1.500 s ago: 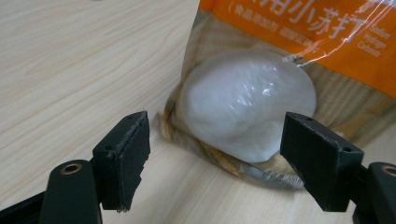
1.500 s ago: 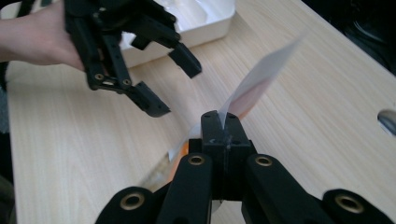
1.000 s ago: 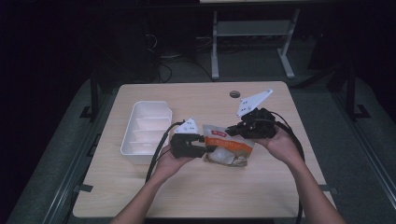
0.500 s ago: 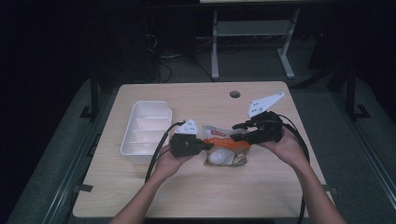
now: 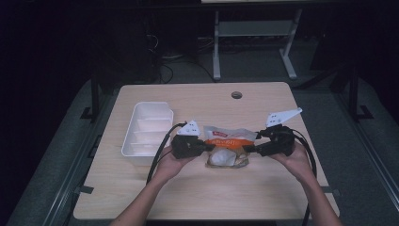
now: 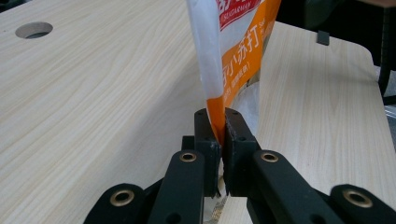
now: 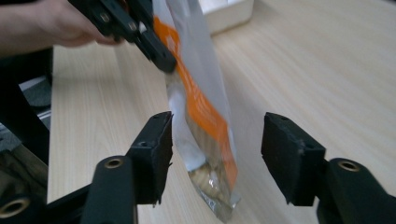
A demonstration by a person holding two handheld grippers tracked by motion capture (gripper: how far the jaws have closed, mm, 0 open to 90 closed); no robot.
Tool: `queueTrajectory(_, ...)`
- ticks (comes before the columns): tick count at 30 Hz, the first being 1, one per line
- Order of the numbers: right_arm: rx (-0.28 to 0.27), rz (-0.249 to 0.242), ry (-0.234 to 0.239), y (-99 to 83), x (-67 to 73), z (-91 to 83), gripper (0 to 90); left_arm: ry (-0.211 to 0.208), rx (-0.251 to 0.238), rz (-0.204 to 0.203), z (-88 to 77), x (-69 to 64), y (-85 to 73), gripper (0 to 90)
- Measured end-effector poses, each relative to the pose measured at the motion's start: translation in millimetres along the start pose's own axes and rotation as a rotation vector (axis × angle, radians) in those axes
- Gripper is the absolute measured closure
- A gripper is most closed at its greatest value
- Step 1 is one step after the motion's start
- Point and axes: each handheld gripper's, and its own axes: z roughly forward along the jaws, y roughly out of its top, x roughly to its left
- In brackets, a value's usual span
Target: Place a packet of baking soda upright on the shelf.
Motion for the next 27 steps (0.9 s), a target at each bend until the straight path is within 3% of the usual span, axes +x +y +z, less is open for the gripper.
queueTrajectory(6, 0.004, 0.021, 0.019, -5.8, -2.6, 19.0, 52.6, -0.002, 0.003, 0.003, -0.3, -0.3, 0.0, 85.5)
queueTrajectory(11, 0.003, 0.014, 0.053, -4.0, -2.5, 31.5, 68.7, -0.004, 0.003, 0.007, -0.6, -1.3, 0.0, 85.0)
queueTrajectory(16, -0.003, 0.009, 0.053, -3.0, -1.7, 33.6, 81.3, -0.001, 0.000, -0.004, -2.5, -0.4, -1.2, 82.6)
queueTrajectory(19, 0.002, 0.014, 0.070, -3.4, -1.6, 33.1, 89.4, 0.026, 0.001, 0.010, -2.9, -3.1, -1.6, 72.6)
queueTrajectory(22, 0.006, -0.007, 0.062, -1.9, 1.8, 31.0, 89.8, 0.078, 0.007, 0.013, -4.2, -8.9, -5.6, 60.1)
queueTrajectory(27, 0.017, -0.035, 0.052, 1.1, 8.5, 22.6, 90.0, 0.118, 0.009, -0.005, -8.6, -14.0, -17.9, 46.1)
